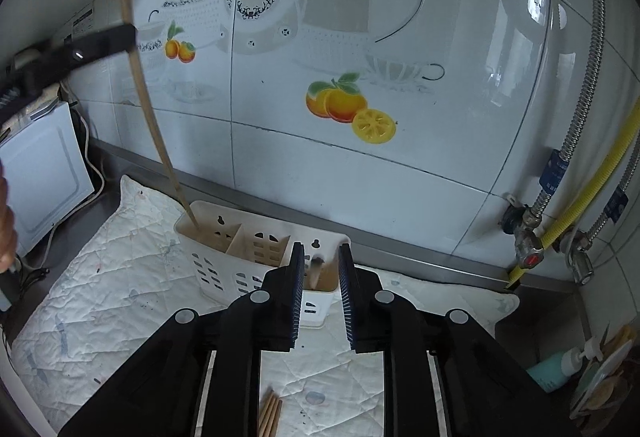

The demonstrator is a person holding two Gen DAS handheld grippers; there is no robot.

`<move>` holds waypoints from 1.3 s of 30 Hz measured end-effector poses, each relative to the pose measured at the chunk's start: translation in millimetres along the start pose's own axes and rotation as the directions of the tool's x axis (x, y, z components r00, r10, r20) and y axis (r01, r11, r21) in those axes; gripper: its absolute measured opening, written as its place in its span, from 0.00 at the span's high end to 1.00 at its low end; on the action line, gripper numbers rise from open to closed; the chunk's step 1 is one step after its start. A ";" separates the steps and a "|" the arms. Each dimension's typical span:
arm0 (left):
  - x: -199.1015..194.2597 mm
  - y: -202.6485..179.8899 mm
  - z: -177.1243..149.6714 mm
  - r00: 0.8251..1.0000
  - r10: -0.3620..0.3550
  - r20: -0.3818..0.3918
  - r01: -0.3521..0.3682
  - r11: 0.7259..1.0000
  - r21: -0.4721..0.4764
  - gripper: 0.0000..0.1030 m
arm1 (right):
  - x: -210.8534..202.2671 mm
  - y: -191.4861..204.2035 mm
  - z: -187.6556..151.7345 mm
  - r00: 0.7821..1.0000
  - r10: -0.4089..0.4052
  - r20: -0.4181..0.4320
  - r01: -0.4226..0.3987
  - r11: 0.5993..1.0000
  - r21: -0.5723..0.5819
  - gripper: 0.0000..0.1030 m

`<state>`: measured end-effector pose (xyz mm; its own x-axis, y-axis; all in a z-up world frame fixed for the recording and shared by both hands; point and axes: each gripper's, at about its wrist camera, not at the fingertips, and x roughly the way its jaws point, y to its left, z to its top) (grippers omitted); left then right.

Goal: Organize utensils
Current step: 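Lower the left tool's chopstick into the holder and open while the right tool does likewise, then move both open tools back down to the chopstick pile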

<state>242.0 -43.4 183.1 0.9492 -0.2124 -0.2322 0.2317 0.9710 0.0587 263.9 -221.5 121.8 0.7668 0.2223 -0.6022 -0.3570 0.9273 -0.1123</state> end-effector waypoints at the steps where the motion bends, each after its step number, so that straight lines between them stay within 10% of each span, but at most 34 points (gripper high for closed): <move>1: 5.3 2.0 -3.2 1.000 0.005 -0.013 -0.005 1.000 -0.007 0.95 | -1.2 -0.6 -0.5 1.000 -0.002 0.005 0.002 1.000 0.000 0.80; 13: 25.1 15.8 -34.5 0.992 -0.044 -0.117 0.036 0.997 -0.072 0.90 | -50.5 5.4 -23.3 0.994 0.008 0.106 -0.010 1.000 0.015 0.65; 26: -70.0 6.9 -55.3 0.993 -0.055 -0.103 0.045 0.994 -0.104 0.63 | -110.9 17.1 -130.0 0.995 0.001 0.096 -0.015 0.989 0.145 0.58; 39: -151.7 -21.3 -188.1 0.948 -0.135 -0.287 0.083 0.979 -0.187 0.52 | -109.9 46.2 -272.6 0.996 0.014 -0.086 0.007 0.971 0.241 0.67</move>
<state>53.0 -11.3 34.5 0.8076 -0.3015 -0.5069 0.2657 0.9533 -0.1437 17.7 -285.2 -32.7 0.7129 0.2090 -0.6694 -0.2130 0.9740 0.0772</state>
